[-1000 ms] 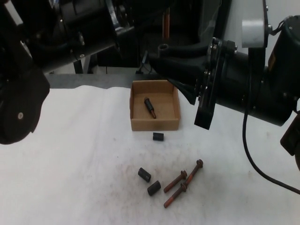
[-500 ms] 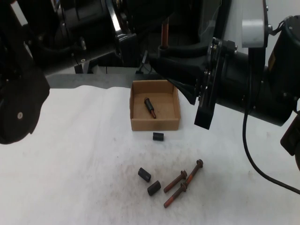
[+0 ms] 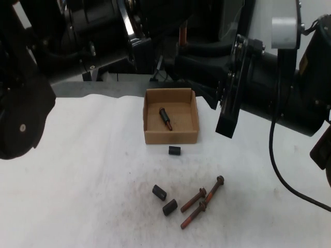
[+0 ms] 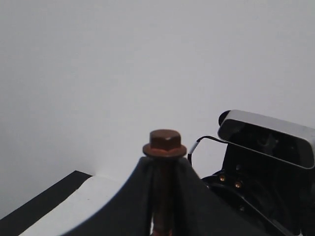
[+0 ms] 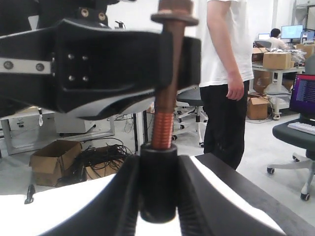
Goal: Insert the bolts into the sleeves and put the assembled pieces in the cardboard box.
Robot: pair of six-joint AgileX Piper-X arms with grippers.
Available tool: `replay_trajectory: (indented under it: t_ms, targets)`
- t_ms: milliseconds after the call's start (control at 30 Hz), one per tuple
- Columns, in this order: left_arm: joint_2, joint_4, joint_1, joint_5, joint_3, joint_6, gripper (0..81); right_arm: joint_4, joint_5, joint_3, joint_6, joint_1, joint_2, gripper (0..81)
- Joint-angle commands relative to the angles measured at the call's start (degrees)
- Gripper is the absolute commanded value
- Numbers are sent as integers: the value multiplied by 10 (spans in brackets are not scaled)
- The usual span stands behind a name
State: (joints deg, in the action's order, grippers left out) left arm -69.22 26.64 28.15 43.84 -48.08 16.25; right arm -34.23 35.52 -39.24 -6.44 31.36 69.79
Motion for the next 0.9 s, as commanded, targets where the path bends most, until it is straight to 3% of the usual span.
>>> replay_trajectory:
  t_ms: [0,200,267,500,867]
  targets:
    - [1,-12,1,5,0,-2,4,-17,-1,-3,5,-1,-2,6]
    - [1,-27,1,22,0,-2,7,-17,-1,-3,0,-1,-2,6]
    - [1,-27,1,22,0,-2,47,-17,-1,-3,0,-1,-2,6]
    - [1,-27,1,18,0,15,444,-16,-1,-3,0,-1,-2,6]
    - [1,7,-2,8,-7,37,458,11,-1,-3,0,-1,-2,6]
